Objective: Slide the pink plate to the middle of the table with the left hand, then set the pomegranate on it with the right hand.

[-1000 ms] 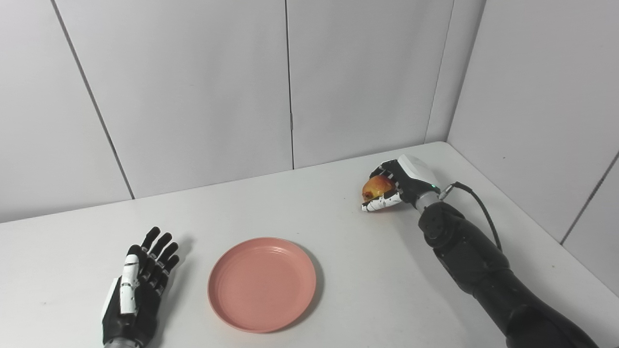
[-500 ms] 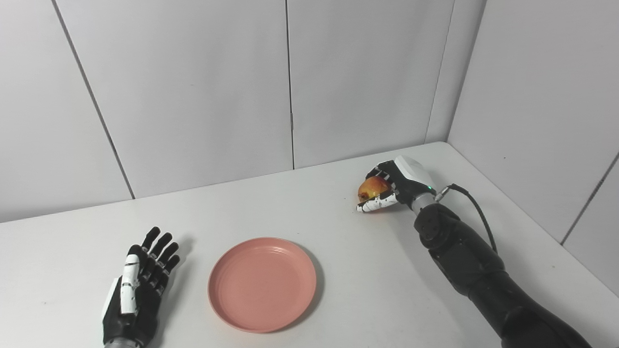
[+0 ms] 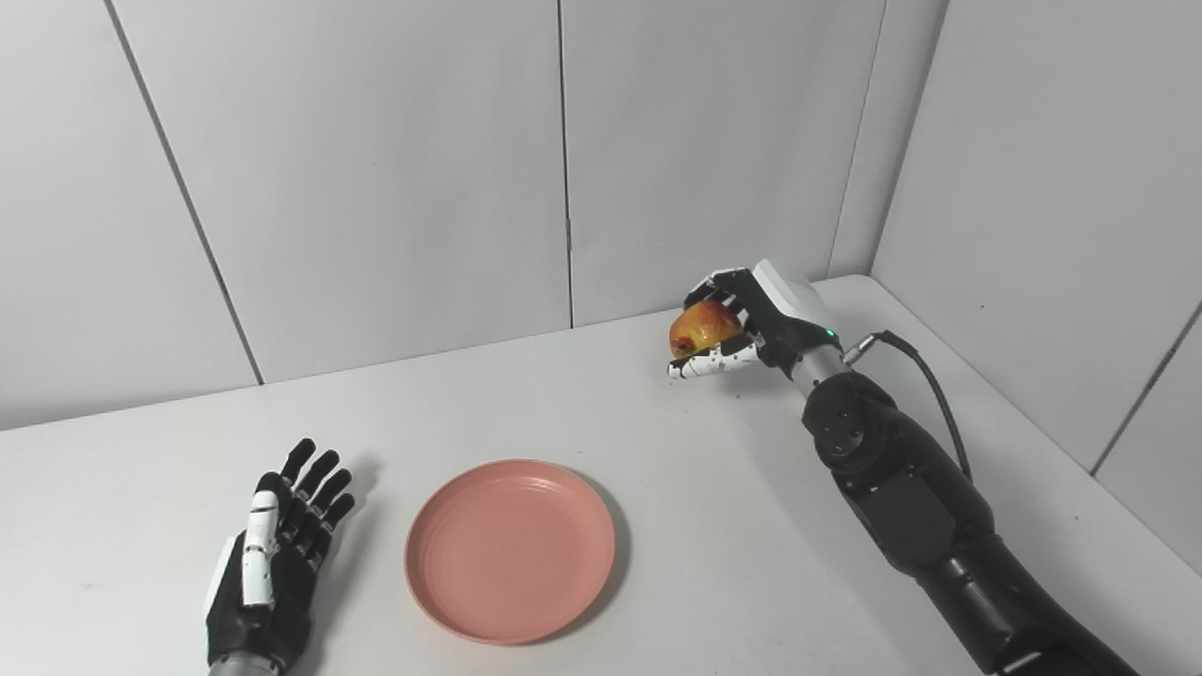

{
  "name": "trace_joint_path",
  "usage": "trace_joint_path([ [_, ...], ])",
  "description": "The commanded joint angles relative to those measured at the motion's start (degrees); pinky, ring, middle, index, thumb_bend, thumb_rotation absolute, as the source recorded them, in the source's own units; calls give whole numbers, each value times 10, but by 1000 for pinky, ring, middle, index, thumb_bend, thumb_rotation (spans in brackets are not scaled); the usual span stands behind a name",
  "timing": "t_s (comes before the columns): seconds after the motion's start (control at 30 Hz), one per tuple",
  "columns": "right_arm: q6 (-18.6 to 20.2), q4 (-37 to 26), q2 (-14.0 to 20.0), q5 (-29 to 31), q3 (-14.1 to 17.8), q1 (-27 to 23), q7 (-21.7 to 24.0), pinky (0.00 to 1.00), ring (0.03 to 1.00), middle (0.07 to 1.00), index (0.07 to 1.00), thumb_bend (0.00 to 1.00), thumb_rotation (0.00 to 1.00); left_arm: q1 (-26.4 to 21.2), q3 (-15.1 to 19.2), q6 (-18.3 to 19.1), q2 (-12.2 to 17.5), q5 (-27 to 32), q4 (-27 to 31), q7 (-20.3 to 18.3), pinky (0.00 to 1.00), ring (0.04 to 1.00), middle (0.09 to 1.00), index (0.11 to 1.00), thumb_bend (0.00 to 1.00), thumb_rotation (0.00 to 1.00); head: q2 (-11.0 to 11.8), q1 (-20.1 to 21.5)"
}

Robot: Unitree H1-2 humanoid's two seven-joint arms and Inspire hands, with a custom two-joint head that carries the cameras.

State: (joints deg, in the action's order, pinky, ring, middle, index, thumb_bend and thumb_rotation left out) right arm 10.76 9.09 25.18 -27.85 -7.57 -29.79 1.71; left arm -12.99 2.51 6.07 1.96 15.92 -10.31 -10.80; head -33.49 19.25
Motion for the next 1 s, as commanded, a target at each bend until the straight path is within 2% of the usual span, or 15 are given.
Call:
trace_joint_path([
  [0.0, 15, -42, -3, -9, 1, -19, 4, 251, 300, 365, 400, 480, 171, 15, -9, 19, -5, -18, -6, 13, 913, 912, 917, 911, 403, 1000, -2, -6],
  [0.13, 27, -102, -18, -29, -14, -14, 27, 287, 349, 415, 465, 470, 144, 17, -18, 11, -9, -39, 0, 21, 912, 913, 918, 911, 403, 1000, -4, -19],
  [0.23, 29, -134, -35, -29, -22, -14, 44, 286, 334, 392, 434, 467, 126, 18, -23, 5, -12, -56, 2, 28, 906, 913, 922, 916, 403, 1000, -7, -31],
  [0.37, 33, -158, -54, -37, -34, -15, 62, 288, 335, 395, 448, 473, 118, 19, -24, 1, -22, -71, 5, 41, 905, 911, 918, 913, 405, 1000, -12, -51],
  [0.43, 29, -164, -66, -39, -41, -16, 69, 274, 319, 380, 432, 465, 94, 18, -25, -3, -27, -79, 4, 49, 902, 909, 917, 911, 413, 1000, -14, -60],
  [0.57, 24, -170, -85, -54, -57, -16, 75, 283, 339, 409, 470, 470, 186, 17, -25, -14, -39, -90, 3, 60, 893, 909, 919, 913, 410, 1000, -21, -82],
  [0.73, 11, -171, -103, -65, -80, -13, 84, 256, 307, 376, 445, 477, 134, 15, -33, -23, -49, -108, 4, 73, 898, 920, 930, 927, 403, 1000, -30, -112],
  [0.87, 9, -167, -117, -64, -94, -6, 87, 283, 339, 400, 458, 478, 143, 13, -36, -31, -60, -120, 2, 88, 894, 919, 932, 927, 393, 1000, -37, -138],
  [0.97, 11, -164, -126, -61, -105, 0, 95, 299, 361, 415, 478, 476, 113, 12, -40, -27, -68, -130, 8, 100, 895, 921, 932, 928, 382, 1000, -42, -156],
])
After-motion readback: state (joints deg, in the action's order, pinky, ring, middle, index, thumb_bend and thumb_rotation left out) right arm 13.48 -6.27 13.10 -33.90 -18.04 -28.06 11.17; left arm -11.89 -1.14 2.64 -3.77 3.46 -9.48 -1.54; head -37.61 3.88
